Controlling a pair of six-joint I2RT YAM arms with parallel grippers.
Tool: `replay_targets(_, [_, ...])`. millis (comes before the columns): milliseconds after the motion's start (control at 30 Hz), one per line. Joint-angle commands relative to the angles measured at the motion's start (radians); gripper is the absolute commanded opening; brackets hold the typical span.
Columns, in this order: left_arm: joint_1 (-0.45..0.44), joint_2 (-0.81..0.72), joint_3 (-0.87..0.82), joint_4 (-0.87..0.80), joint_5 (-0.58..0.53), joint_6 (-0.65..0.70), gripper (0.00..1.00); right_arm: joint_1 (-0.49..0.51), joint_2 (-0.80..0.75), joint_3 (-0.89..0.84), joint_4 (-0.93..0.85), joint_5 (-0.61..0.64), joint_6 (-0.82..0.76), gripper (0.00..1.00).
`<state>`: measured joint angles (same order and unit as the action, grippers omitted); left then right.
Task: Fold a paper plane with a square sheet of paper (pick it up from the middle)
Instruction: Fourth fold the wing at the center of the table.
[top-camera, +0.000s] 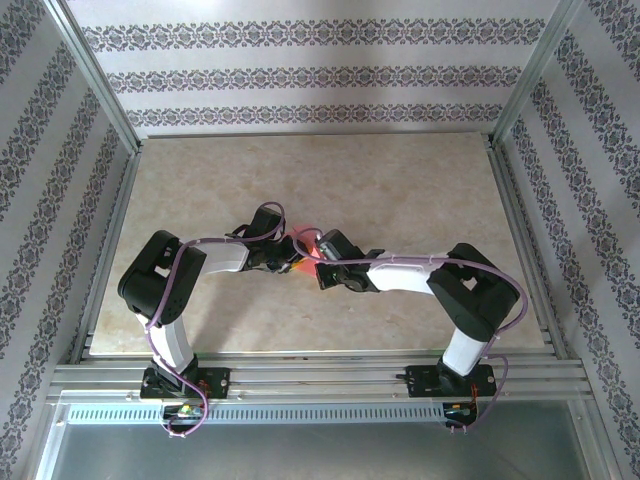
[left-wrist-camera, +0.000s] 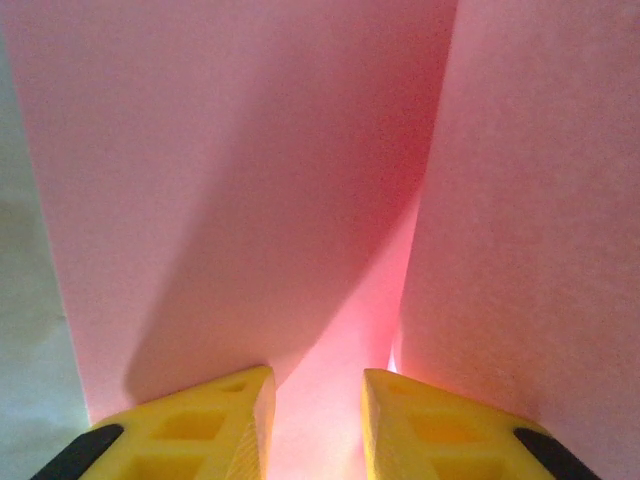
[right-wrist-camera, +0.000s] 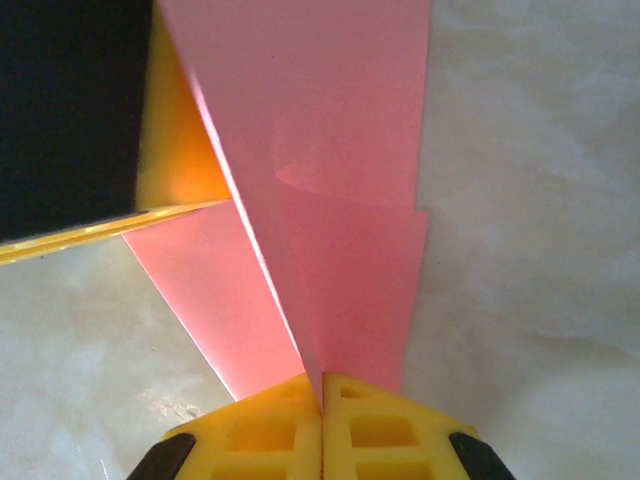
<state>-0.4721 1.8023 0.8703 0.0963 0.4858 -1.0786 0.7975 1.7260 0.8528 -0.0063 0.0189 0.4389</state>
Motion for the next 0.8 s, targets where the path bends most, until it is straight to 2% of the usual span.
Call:
replay_targets(0, [-0.013,-0.022,0.01,-0.074,-0.009,0.022,0.3,-0.015,-0.032,-0.014,0.038,-0.081,0.003,0.08])
replay_targets(267, [-0.01,-0.139,0.006,-0.097,-0.055,0.094,0.27,-0.066,-0.043,-0.017,0.028,-0.25,0.007,0.08])
replay_targets(567, [-0.009,-0.203,-0.076,0.038,-0.058,0.116,0.24,-0.127,0.001,0.004,0.028,-0.446,0.02,0.08])
replay_targets(767, [-0.011,-0.199,-0.105,0.095,-0.032,0.13,0.25,-0.141,0.049,0.029,0.032,-0.515,0.027,0.07])
